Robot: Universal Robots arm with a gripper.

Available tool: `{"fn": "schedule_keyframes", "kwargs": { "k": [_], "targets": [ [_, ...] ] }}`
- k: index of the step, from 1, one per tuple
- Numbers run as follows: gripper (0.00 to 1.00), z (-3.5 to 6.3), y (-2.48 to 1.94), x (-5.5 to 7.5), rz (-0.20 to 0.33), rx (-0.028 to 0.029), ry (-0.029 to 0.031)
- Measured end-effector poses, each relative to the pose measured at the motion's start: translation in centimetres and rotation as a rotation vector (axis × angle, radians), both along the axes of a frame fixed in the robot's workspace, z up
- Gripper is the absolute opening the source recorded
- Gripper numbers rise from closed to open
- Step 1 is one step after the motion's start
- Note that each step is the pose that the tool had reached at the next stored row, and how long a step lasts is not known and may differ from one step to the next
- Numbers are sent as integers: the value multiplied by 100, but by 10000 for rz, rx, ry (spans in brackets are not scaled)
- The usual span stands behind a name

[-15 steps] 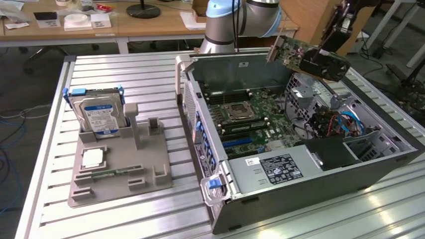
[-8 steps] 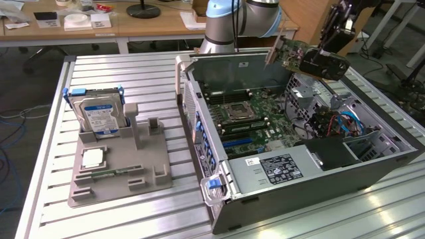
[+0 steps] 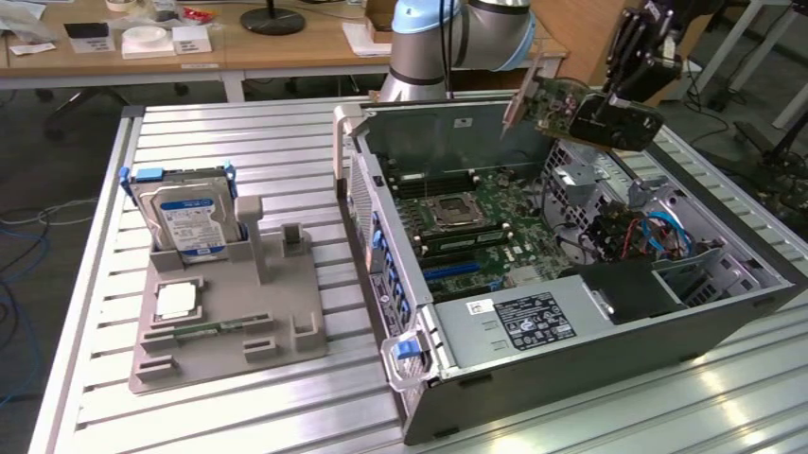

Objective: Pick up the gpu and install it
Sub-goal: 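Insert the gpu into the slot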

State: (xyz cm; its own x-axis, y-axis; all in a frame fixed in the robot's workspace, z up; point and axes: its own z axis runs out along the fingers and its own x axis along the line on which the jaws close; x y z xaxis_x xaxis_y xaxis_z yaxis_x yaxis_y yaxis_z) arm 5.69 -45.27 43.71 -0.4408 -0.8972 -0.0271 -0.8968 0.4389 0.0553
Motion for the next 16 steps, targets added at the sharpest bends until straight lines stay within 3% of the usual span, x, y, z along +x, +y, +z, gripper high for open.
{"fn": "schedule_keyframes", "kwargs": {
  "k": [16],
  "targets": [
    [27, -16, 0, 8, 2125, 1, 0]
  ]
}}
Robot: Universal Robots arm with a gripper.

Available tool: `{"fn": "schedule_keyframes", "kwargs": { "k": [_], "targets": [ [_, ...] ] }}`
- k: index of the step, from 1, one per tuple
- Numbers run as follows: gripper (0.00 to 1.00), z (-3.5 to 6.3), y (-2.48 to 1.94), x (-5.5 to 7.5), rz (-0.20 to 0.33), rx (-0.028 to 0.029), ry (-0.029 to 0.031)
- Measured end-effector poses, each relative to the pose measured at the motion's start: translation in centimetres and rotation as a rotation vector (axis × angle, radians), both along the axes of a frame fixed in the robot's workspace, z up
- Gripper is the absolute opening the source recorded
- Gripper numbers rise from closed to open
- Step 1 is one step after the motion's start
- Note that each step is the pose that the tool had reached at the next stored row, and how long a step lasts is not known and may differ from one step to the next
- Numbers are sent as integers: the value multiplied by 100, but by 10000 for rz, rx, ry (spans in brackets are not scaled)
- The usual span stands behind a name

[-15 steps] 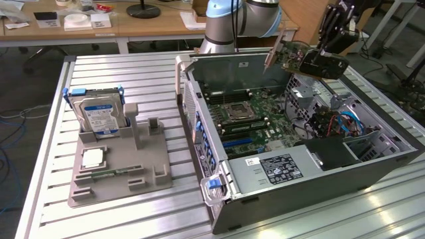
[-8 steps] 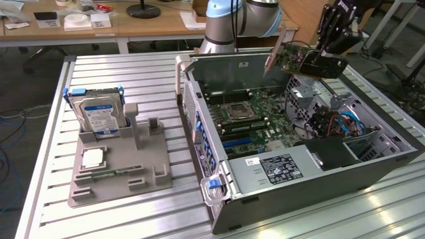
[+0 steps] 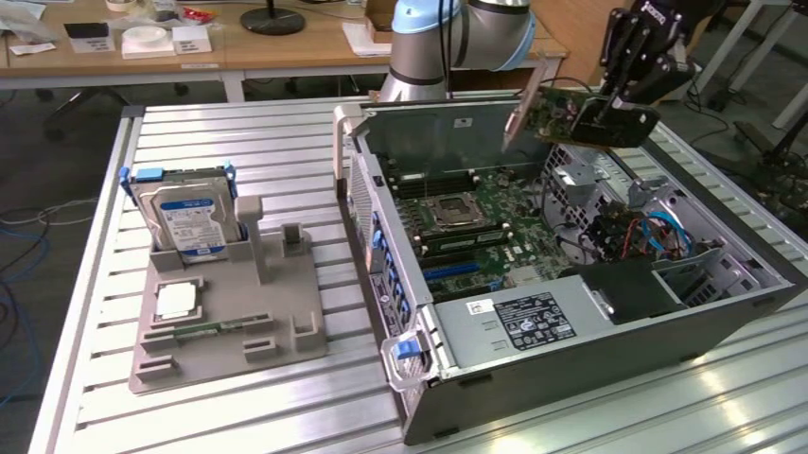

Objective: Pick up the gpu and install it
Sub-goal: 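Insert the gpu into the slot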

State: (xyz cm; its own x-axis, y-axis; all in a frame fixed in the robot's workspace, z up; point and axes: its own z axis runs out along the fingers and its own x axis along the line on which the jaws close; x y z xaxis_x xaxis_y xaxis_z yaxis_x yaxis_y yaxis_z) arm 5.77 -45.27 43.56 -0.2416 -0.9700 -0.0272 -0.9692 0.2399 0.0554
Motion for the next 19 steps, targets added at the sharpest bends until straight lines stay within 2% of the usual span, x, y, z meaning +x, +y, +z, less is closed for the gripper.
{"fn": "schedule_keyframes", "kwargs": {
  "k": [9, 12, 13, 16, 17, 19],
  "targets": [
    [27, -12, 0, 3, 1158, -1, -9],
    [27, -16, 0, 4, 1362, -2, -28],
    [27, -20, 0, 4, 1408, -2, -59],
    [27, -31, 0, 3, 1560, -14, -216],
    [27, -32, 0, 4, 1586, -18, -241],
    [27, -32, 0, 4, 1591, -18, -244]
  ]
}}
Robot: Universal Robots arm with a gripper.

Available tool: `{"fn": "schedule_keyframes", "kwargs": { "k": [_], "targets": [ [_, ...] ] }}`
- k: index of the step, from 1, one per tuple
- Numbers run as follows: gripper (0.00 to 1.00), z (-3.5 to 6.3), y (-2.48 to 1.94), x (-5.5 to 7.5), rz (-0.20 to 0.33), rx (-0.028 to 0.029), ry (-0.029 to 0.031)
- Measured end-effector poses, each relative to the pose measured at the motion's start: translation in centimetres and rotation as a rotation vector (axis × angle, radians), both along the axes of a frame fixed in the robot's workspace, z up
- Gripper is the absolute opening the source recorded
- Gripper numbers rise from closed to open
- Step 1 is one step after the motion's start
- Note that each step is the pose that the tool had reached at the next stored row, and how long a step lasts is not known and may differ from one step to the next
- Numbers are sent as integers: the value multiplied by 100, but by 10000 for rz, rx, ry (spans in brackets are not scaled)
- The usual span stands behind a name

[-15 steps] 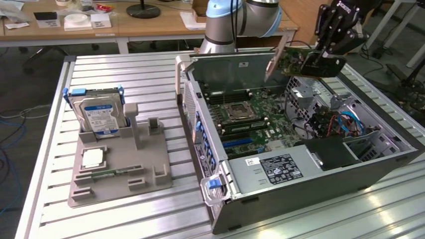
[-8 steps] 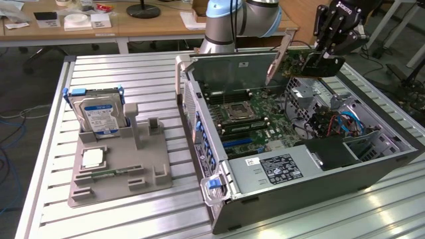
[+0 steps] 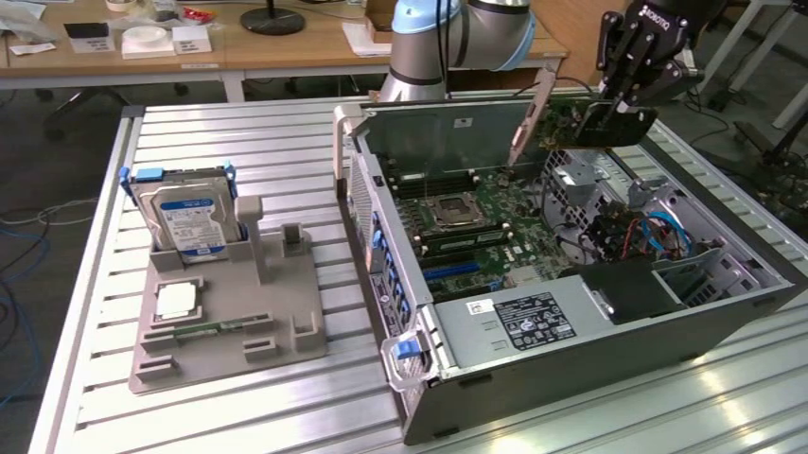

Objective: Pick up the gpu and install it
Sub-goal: 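Insert the gpu into the slot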

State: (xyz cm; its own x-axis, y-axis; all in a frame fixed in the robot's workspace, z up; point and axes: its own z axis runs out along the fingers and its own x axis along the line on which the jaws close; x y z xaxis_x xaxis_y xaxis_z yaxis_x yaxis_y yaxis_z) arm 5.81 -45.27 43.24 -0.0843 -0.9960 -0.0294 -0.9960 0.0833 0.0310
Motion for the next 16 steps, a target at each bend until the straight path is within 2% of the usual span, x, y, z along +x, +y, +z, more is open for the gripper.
{"fn": "schedule_keyframes", "kwargs": {
  "k": [5, 7, 12, 16],
  "targets": [
    [27, -4, 1, 0, 0, 4, -6],
    [27, -9, 5, -2, 8, 1, -46],
    [27, -31, 13, -2, 49, 4, -195],
    [27, -46, 14, -11, 50, 1, -227]
  ]
}}
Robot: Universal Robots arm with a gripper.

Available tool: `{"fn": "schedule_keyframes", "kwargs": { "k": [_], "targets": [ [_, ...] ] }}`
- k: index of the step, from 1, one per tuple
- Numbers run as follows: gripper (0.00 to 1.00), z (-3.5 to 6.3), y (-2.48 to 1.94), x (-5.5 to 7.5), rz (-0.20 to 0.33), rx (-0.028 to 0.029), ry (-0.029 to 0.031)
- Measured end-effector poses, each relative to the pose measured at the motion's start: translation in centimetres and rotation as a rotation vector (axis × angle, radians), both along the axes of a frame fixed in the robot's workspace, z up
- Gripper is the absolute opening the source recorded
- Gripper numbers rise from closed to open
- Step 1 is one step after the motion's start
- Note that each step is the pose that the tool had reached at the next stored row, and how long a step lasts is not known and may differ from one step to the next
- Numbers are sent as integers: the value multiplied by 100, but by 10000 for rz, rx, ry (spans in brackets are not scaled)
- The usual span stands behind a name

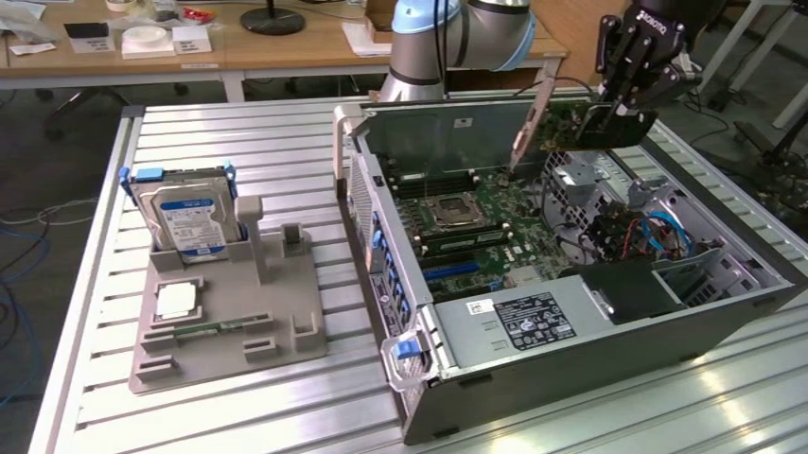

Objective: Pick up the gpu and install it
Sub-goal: 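Insert the gpu into the slot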

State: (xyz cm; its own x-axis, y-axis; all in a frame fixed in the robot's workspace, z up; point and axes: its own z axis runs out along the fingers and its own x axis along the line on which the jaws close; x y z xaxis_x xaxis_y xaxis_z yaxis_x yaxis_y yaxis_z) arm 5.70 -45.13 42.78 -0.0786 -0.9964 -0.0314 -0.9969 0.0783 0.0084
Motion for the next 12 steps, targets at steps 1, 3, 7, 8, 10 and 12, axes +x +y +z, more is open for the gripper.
{"fn": "schedule_keyframes", "kwargs": {
  "k": [1, 3, 7, 8, 10, 12],
  "targets": [
    [27, -5, 0, -5, 1, 0, -8],
    [27, -18, 0, -20, 5, 1, -41],
    [27, -54, 0, -54, 43, 1, -205],
    [27, -64, 0, -63, 53, 1, -246],
    [27, -80, 0, -77, 72, 1, -310],
    [27, -81, 0, -77, 78, -1, -313]
  ]
}}
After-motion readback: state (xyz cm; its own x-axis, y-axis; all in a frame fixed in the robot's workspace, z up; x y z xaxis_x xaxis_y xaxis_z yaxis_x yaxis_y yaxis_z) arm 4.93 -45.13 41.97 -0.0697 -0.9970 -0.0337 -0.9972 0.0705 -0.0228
